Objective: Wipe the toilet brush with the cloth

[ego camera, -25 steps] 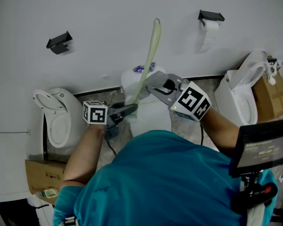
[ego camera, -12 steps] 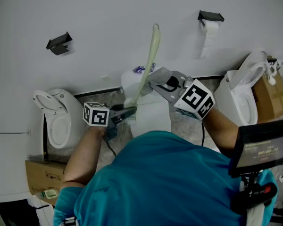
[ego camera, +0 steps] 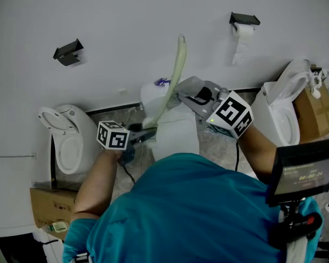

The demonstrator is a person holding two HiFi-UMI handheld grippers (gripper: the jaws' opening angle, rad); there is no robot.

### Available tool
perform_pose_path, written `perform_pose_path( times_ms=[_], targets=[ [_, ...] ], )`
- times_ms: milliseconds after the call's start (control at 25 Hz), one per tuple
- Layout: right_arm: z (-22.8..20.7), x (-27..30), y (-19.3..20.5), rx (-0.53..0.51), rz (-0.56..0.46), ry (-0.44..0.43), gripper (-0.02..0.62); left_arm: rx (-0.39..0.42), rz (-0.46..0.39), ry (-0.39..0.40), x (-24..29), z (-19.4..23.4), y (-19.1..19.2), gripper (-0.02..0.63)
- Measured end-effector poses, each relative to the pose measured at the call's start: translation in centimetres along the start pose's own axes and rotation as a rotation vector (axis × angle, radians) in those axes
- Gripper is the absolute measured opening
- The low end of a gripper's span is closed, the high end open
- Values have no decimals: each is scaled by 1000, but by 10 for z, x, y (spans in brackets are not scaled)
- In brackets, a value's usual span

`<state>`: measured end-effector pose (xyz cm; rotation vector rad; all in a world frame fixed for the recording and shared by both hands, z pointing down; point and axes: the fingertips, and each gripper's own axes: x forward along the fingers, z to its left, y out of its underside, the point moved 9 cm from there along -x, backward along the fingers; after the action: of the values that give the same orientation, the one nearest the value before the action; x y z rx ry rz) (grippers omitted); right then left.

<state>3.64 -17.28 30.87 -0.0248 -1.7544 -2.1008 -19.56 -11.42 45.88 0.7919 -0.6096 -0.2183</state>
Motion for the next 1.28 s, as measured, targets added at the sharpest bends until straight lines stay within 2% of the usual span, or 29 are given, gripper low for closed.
perform_pose_path(
  times_ms=[840,1280],
  targets=[
    [-24,-24,-9,11,-49,65,35,85,121,-100,0,11,17,149],
    [-44,-44,-19,86,-153,50,35,100,156,-109,0,16,25,149]
  ],
)
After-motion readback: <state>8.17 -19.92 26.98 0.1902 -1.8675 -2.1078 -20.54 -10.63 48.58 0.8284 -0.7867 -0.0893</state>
